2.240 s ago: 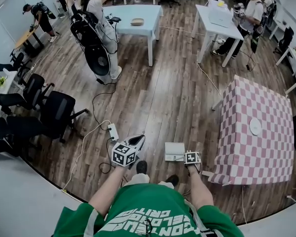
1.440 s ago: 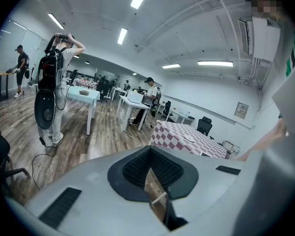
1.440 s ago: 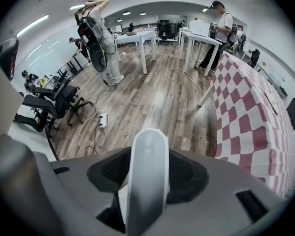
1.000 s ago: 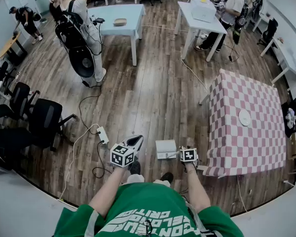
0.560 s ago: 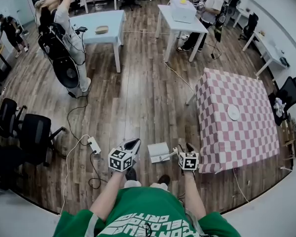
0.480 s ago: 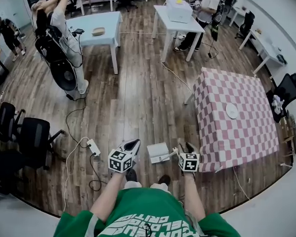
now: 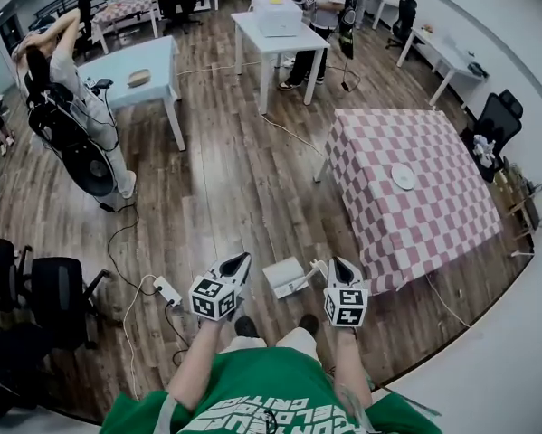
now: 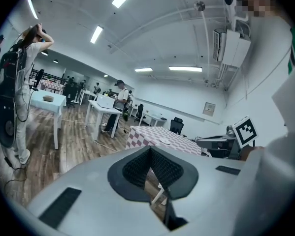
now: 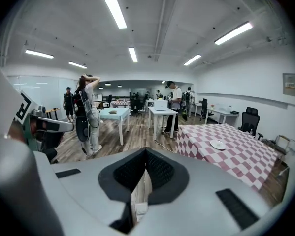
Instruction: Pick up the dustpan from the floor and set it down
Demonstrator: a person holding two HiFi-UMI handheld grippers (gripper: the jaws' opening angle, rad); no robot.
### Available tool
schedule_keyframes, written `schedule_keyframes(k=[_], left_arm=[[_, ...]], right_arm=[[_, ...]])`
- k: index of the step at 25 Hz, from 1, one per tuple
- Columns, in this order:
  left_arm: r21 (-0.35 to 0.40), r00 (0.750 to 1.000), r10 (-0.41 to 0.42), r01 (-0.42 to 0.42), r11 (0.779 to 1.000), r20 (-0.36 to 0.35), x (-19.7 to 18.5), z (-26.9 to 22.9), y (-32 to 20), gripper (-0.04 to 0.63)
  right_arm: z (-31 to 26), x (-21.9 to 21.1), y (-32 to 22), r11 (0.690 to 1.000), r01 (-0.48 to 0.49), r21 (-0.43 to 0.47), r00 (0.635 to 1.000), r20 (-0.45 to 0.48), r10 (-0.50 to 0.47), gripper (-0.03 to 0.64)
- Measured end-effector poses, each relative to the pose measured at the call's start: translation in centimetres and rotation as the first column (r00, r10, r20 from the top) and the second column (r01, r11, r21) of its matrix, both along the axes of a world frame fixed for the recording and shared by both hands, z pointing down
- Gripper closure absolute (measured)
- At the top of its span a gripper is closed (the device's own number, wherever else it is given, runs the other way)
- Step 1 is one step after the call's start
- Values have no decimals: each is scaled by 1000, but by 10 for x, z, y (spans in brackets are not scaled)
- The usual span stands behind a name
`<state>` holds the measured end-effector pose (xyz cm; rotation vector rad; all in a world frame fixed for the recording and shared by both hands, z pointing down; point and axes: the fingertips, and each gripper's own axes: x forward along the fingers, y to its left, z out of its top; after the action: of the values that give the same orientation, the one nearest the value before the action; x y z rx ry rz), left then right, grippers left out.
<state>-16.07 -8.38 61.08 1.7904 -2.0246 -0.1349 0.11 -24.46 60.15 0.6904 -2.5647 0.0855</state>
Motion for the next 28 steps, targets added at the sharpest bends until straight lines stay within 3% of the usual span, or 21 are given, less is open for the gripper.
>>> schedule_keyframes(k=[10,28], left_arm=[[32,997,80,-79,996,-9,16,-2,-2,592],[51,992,123,-123,991,-13,13,-7,-1,592]], right_arm=[[-12,45,17,996,-90,3,995,52,89,609],[-19,59,15,990,-139,-1,987,76,138,609]])
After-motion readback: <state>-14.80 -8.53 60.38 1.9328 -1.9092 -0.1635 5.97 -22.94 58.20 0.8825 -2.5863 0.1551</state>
